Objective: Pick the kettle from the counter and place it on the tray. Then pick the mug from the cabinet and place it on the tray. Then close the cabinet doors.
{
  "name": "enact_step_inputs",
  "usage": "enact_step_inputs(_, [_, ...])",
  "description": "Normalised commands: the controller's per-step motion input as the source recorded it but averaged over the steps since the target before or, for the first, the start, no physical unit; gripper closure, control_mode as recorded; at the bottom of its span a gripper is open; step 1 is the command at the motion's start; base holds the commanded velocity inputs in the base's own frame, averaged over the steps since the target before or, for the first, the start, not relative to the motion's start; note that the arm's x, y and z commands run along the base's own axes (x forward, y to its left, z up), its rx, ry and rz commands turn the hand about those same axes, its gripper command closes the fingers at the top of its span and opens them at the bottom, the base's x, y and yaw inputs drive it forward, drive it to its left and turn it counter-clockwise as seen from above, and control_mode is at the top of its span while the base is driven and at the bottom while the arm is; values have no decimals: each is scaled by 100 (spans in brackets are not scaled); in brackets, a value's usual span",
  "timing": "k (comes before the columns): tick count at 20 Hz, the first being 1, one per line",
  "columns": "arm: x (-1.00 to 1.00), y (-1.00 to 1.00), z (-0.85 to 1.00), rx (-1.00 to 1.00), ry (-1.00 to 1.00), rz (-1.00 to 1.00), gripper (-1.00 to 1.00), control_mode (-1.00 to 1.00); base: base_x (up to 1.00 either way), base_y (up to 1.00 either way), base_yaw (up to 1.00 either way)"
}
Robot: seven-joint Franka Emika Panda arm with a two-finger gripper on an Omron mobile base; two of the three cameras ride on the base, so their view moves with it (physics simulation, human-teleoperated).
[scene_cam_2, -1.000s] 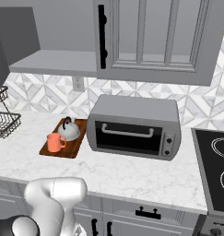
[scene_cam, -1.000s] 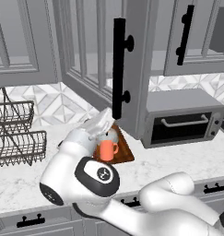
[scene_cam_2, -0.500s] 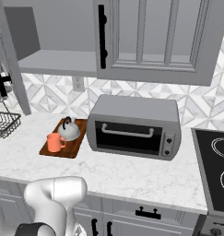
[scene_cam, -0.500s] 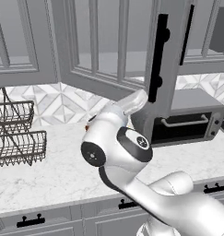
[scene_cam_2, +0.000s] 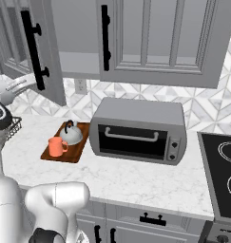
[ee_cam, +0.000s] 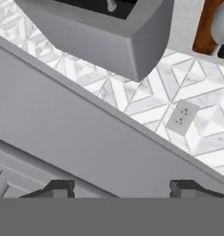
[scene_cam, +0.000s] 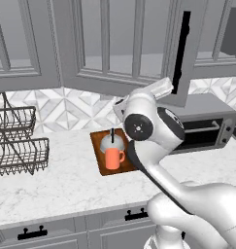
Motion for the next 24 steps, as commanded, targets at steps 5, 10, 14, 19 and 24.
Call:
enact_step_inputs(5, [70,-62,15,17,0,21,-100,-100,0,0,0])
enact_step_inputs(10, [74,-40,25,17,0,19,-100,-100,0,0,0])
enact_step_inputs(14, [77,-22,27,16,1,13,-100,-100,0,0,0])
enact_step_inputs(19, [80,-16,8,16,1,12,-100,-100,0,0,0])
enact_step_inputs(24, [76,-9,0,14,3,10,-100,-100,0,0,0])
